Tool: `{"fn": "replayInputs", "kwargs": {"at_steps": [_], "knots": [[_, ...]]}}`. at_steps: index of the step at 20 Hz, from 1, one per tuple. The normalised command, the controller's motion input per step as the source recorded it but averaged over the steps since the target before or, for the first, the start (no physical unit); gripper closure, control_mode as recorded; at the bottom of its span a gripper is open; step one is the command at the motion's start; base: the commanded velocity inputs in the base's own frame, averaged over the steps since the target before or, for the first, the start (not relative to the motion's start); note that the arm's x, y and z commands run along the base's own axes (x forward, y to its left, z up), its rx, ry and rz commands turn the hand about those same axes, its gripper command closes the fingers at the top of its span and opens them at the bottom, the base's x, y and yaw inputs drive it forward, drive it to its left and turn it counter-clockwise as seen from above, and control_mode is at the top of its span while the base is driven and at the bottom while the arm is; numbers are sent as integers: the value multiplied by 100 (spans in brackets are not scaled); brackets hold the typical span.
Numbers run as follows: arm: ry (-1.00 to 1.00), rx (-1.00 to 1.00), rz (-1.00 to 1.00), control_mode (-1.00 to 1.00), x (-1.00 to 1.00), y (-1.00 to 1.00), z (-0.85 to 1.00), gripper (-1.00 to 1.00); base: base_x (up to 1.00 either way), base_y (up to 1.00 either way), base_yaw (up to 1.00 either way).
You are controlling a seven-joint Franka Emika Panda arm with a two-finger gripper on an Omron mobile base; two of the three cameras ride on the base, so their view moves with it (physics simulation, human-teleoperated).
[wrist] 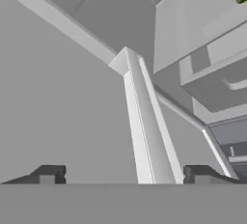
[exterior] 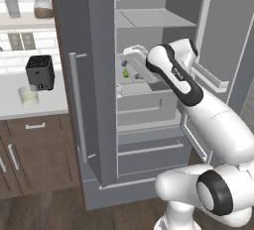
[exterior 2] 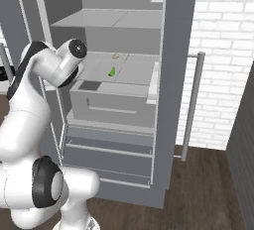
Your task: Grab a lemon wedge from the fridge and one ice cube from the ice bowl, and put them in the glass of lemonade.
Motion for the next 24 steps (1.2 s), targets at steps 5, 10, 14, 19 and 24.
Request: {"fn": "replayInputs", "kwargs": {"at_steps": [5,10,14,19,24], "knots": [[10,11,5,-100,17,32,-13,-100,0,0,0],[4,8,5,-100,2,53,-15,-100,0,0,0],[0,3,4,-100,-7,68,-9,-100,0,0,0],[1,0,1,-100,-5,94,0,-100,0,0,0],[3,-1,0,-100,-21,100,16,-100,0,0,0]]}}
